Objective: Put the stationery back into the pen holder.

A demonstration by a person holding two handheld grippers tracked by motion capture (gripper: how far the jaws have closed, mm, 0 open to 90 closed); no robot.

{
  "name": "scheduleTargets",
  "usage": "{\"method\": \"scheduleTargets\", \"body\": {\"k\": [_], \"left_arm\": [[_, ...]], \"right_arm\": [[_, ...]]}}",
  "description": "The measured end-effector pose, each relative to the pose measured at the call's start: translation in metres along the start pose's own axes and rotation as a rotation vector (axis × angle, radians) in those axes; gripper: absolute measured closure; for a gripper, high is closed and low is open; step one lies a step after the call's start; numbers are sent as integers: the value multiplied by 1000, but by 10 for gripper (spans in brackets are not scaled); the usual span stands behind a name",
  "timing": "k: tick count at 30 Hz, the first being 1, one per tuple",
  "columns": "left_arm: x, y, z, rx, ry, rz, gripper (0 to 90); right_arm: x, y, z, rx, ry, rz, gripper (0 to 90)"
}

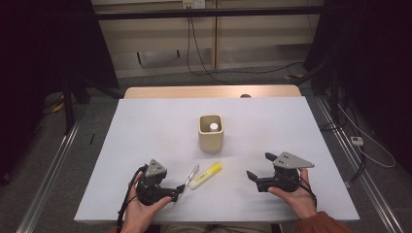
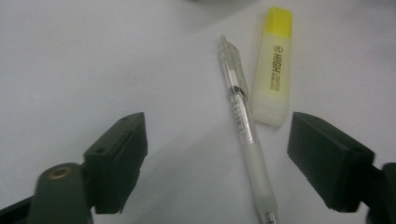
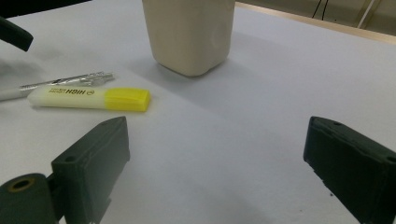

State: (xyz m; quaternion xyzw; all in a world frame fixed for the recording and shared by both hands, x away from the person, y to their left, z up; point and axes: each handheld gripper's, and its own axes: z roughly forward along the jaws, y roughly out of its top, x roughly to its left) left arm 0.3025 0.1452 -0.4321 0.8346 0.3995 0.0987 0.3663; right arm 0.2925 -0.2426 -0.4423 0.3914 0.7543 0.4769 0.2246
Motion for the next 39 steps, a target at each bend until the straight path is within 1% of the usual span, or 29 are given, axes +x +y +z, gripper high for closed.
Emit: {"method": "scheduleTargets", "body": {"k": [2, 4, 5, 6, 8, 9, 11, 12, 13, 14, 15, 16, 17, 18, 19, 20, 22, 25, 27, 28, 29, 31, 32, 33, 34, 35, 36, 38, 39], "left_arm": [[-4, -1, 0, 4, 2, -7, 264], [-7, -2, 0, 4, 16, -9, 313], [-9, -3, 1, -1, 11, -11, 348], [-10, -3, 1, 9, 7, -20, 360], [-12, -4, 3, 12, 9, -10, 410], [-13, -4, 4, 25, -4, -10, 428], [-15, -5, 6, 29, 5, -3, 434], [-15, -5, 7, 31, -3, -2, 473], [-17, -6, 8, 27, 12, 0, 504], [-17, -6, 9, 40, -2, 8, 509], [-17, -6, 10, 48, 0, 22, 516], [-17, -7, 11, 53, -4, 16, 532], [-17, -6, 12, 65, -2, 30, 554], [-18, -7, 14, 58, 4, 21, 567], [-18, -7, 14, 55, 8, 23, 581], [-19, -6, 14, 63, 33, 43, 601], [-21, -7, 15, 62, 35, 53, 635], [-25, -6, 15, 72, 65, 86, 650], [-27, -6, 15, 74, 68, 86, 670], [-27, -6, 15, 79, 58, 80, 689], [-28, -6, 16, 76, 64, 82, 706], [-29, -5, 16, 79, 57, 73, 744], [-29, -5, 16, 83, 50, 75, 766], [-29, -5, 16, 84, 54, 77, 778], [-28, -5, 16, 87, 51, 72, 781], [-28, -5, 16, 84, 62, 61, 784], [-27, -4, 16, 86, 43, 48, 791], [-27, -4, 16, 85, 41, 41, 798], [-27, -4, 17, 79, 41, 30, 798]], "right_arm": [[0, 0, 0, 1, 0, -1, 75], [0, 0, 0, 0, 1, -2, 75], [0, 0, 0, 0, 0, -3, 75], [0, 0, 0, 0, 1, -2, 75], [0, 0, -1, -1, 0, -2, 75], [0, 0, -1, 0, 1, -2, 75], [0, 0, -1, -1, 1, -3, 75], [0, 0, 0, -1, 1, -3, 75], [0, 0, 0, -1, 1, -4, 75], [0, 0, 0, 0, 1, -4, 75], [0, 0, 0, 0, 1, -4, 75], [0, 0, 0, 0, 1, -4, 75], [0, 0, 0, 0, 2, -3, 75], [0, 0, 0, 1, 2, -2, 75], [0, 0, 0, 1, 2, -3, 75], [0, 0, 0, 0, 2, -3, 75], [0, 0, 0, 0, 2, -3, 75], [0, 0, 0, 1, 3, -2, 75], [0, 0, 0, 3, 3, -1, 75], [1, 0, 0, 2, 3, -1, 75], [1, 0, 0, 2, 3, -2, 75], [0, 0, 0, 2, 2, -1, 75], [0, 0, 0, 2, 2, -2, 75], [0, 0, 0, 2, 2, -1, 75], [0, 0, 0, 2, 2, -2, 75], [0, 0, 0, 2, 2, -2, 75], [0, 0, 0, 2, 2, -2, 75], [0, 0, 0, 2, 3, -2, 75], [0, 0, 0, 2, 2, -2, 75]]}}
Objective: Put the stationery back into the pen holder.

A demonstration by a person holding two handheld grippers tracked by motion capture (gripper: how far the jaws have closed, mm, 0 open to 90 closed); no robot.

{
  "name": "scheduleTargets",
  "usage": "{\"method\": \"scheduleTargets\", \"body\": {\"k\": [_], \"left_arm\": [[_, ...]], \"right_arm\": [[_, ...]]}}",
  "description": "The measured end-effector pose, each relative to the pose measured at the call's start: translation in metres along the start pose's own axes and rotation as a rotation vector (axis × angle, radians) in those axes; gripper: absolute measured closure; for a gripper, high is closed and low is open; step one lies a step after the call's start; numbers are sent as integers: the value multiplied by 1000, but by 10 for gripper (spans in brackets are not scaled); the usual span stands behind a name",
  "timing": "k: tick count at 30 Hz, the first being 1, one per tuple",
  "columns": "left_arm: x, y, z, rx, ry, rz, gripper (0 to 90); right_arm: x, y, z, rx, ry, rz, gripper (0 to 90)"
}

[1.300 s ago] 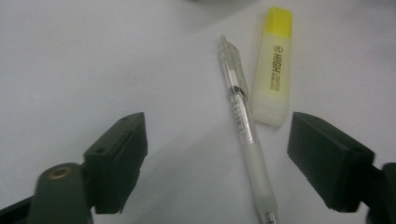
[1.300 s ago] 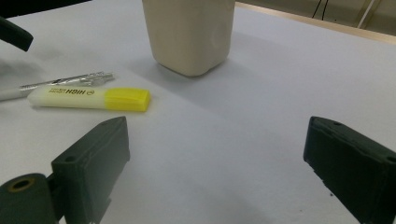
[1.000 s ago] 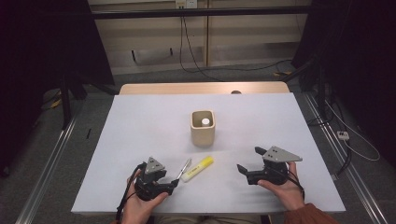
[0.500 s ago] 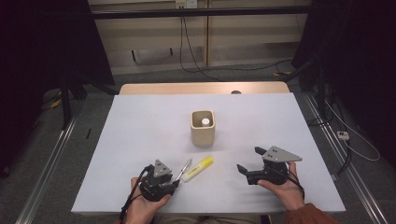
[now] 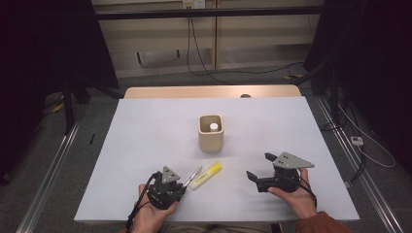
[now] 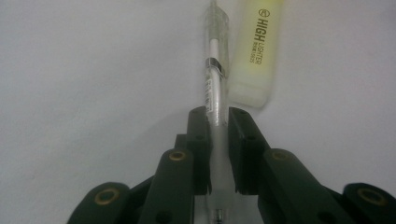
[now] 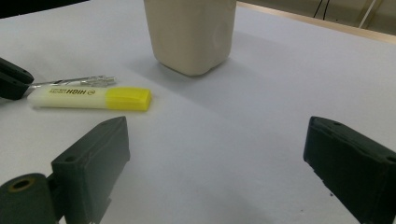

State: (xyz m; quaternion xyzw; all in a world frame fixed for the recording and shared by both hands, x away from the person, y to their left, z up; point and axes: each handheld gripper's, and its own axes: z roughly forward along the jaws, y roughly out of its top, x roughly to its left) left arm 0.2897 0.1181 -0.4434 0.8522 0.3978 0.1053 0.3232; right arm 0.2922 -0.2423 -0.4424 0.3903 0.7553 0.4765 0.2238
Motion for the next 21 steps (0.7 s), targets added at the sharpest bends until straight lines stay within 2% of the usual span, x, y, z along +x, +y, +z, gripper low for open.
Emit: {"method": "scheduleTargets", "body": {"k": [4, 12, 13, 15, 16, 20, 21], "left_arm": [[2, 1, -1, 9, -10, -10, 800], [10, 2, -3, -17, -18, -50, 801], [12, 3, -4, -10, -27, -47, 801], [12, 3, -6, -36, -14, -46, 802], [13, 3, -7, -40, -24, -43, 802], [16, 4, -9, -32, -34, -43, 803], [16, 4, -9, -47, -17, -47, 803]], "right_arm": [[0, 0, 0, 1, 1, 0, 75], [0, 0, 0, 0, 2, -1, 75], [0, 0, 0, 0, 2, -1, 75], [0, 0, 0, 0, 2, -1, 75], [0, 0, 0, 0, 3, -1, 75], [0, 0, 0, 0, 4, -2, 75], [0, 0, 0, 0, 4, -2, 75]]}}
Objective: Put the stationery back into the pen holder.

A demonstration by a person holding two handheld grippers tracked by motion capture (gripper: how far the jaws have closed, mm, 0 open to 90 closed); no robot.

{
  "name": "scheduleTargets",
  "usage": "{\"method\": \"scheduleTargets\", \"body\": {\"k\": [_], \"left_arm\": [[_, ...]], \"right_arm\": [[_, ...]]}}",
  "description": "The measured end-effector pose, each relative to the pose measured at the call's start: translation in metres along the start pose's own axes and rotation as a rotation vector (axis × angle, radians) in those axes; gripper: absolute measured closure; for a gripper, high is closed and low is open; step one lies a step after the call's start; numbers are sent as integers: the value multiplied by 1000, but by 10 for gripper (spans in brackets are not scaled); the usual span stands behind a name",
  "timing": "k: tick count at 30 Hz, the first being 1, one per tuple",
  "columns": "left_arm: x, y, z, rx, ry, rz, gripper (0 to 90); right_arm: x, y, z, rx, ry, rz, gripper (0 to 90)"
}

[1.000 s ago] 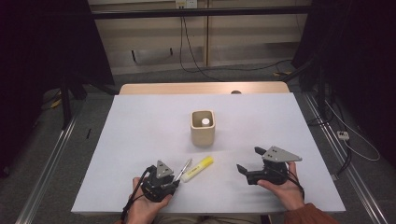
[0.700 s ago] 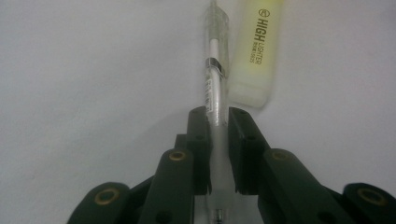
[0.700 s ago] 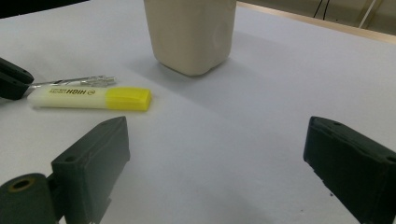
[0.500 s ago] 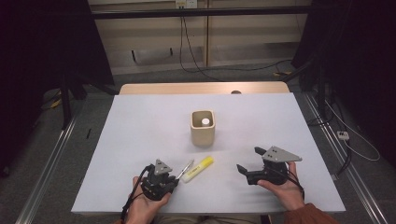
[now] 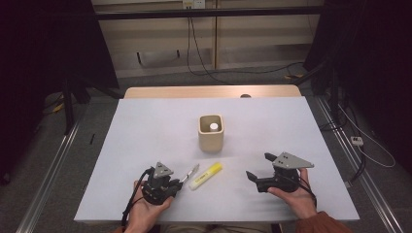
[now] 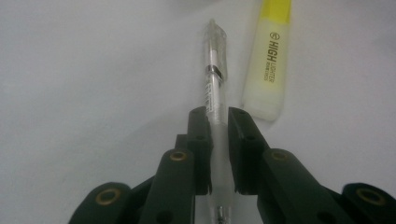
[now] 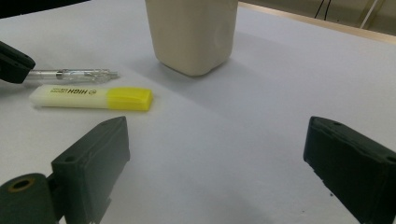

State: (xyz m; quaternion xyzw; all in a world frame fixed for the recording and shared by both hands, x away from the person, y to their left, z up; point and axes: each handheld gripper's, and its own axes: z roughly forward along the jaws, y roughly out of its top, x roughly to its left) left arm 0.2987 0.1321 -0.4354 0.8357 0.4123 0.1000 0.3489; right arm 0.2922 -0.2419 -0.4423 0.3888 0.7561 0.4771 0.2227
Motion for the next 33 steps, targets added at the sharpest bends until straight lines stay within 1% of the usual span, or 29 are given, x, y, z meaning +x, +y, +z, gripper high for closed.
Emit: {"method": "scheduleTargets", "body": {"k": [1, 2, 3, 4, 5, 6, 7, 8, 10, 11, 12, 13, 14, 15, 16, 17, 18, 19, 20, 21, 22, 24, 26, 29, 30, 33], "left_arm": [[1, 1, -1, 7, -13, 4, 803], [1, 1, -2, -5, -2, 6, 803], [2, 2, -3, 3, -18, 12, 803], [2, 2, -4, -9, -4, 12, 803], [4, 3, -5, -6, -24, 12, 804], [4, 3, -6, -5, -36, 10, 804], [5, 3, -7, -12, -34, 7, 804], [6, 4, -8, -4, -46, 10, 804], [8, 4, -9, -18, -50, 7, 804], [8, 4, -9, -20, -58, 0, 804], [10, 5, -11, -11, -73, 12, 804], [10, 5, -11, -19, -76, 15, 804], [11, 6, -13, -20, -88, 19, 804], [11, 6, -13, -33, -97, 13, 804], [12, 8, -14, -34, -94, 21, 804], [13, 8, -15, -42, -104, 23, 804], [14, 9, -16, -46, -119, 28, 804], [14, 10, -17, -56, -134, 18, 804], [15, 11, -19, -65, -143, 19, 804], [16, 12, -20, -64, -156, 25, 804], [16, 13, -21, -75, -167, 17, 804], [16, 15, -24, -77, -180, 29, 804], [16, 17, -25, -88, -202, 27, 804], [15, 20, -28, -100, -215, 34, 804], [14, 21, -29, -106, -227, 34, 804], [13, 23, -31, -109, -243, 41, 804]], "right_arm": [[0, 0, 0, 0, 0, 0, 75], [0, 0, 0, 0, 0, 0, 75], [0, 0, 0, 0, 0, 0, 75], [0, 0, 0, 0, 0, 0, 75], [0, 0, 0, 1, 0, 1, 75], [0, 0, 0, 1, 0, 0, 75], [0, 0, 0, 0, 1, 0, 75], [0, 0, 0, 1, 0, 0, 75], [0, 0, 0, 0, 1, 0, 75], [0, 0, 0, 0, 1, 0, 75], [0, 0, 0, 1, 1, -1, 75], [0, 0, 0, 1, 0, -1, 75], [0, 0, 0, 1, 1, -1, 75], [0, 0, 0, 0, 2, -1, 76], [0, 0, 0, 1, 3, -3, 76], [0, 0, 1, 1, 3, -4, 76], [1, 0, 1, 0, 4, -5, 76], [1, 0, 1, 1, 5, -6, 76], [1, 0, 1, -1, 6, -7, 76], [1, 0, 1, 0, 6, -8, 76], [1, 0, 1, 0, 5, -9, 76], [1, 0, 1, 1, 6, -11, 76], [2, 1, 1, 4, 7, -13, 76], [4, 1, 2, 10, 8, -23, 75], [5, 1, 2, 11, 9, -25, 74], [6, 2, 2, 9, 7, -38, 73]]}}
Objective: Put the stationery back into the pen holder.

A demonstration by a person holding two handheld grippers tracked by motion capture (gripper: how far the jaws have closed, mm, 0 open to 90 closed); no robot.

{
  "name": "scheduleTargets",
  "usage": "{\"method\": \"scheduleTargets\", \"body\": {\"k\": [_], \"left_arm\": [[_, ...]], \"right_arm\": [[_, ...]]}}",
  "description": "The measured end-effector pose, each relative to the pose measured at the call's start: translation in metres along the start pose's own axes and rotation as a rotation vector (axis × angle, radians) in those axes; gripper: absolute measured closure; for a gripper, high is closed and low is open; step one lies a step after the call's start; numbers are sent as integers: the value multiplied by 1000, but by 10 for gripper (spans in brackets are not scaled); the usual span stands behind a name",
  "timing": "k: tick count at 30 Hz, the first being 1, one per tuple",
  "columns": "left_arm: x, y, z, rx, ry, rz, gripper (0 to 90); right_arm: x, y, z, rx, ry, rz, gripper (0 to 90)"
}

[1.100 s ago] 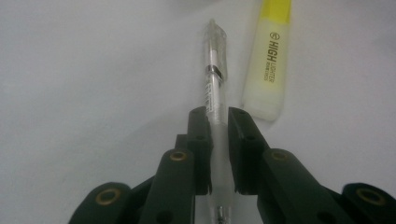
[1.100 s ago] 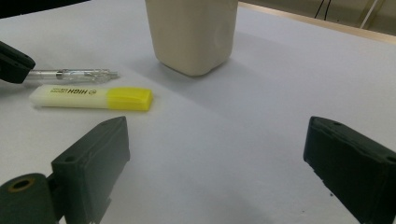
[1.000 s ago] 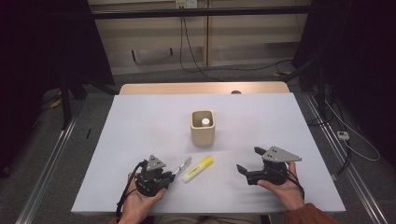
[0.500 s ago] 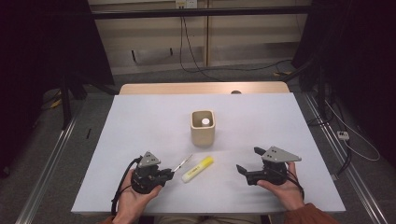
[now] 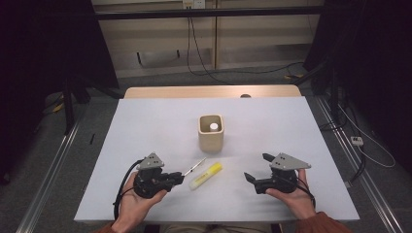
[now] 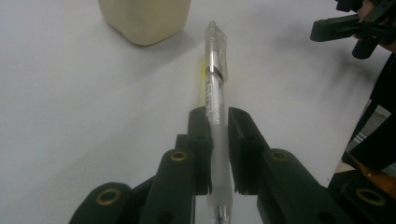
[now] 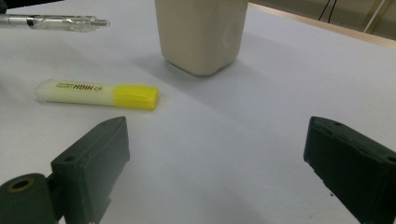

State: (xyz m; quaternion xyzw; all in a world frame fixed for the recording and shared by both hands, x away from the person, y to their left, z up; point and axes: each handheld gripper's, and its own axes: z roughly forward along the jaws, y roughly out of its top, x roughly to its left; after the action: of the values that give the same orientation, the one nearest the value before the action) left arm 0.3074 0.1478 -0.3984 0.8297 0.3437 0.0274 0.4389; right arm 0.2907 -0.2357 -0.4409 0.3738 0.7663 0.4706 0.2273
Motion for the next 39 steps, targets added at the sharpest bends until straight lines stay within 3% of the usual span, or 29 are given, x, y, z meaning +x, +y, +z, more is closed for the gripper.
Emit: {"method": "scheduleTargets", "body": {"k": [5, 17, 19, 20, 25, 30, 39], "left_arm": [[-4, 4, 1, 0, -26, 19, 804], [-14, 15, 13, 30, -84, 63, 804], [-17, 17, 16, 34, -76, 68, 804], [-17, 18, 18, 40, -96, 69, 803], [-21, 23, 24, 41, -112, 72, 804], [-23, 27, 27, 46, -130, 83, 803], [-25, 30, 33, 61, -148, 103, 804]], "right_arm": [[4, 1, 1, 8, 5, -7, 72], [21, 6, 6, 14, 13, -116, 66], [23, 7, 6, 15, 15, -129, 66], [24, 8, 7, 15, 17, -133, 66], [33, 10, 8, 6, 45, -186, 67], [39, 12, 10, -2, 42, -210, 67], [50, 16, 11, -11, 14, -310, 68]]}}
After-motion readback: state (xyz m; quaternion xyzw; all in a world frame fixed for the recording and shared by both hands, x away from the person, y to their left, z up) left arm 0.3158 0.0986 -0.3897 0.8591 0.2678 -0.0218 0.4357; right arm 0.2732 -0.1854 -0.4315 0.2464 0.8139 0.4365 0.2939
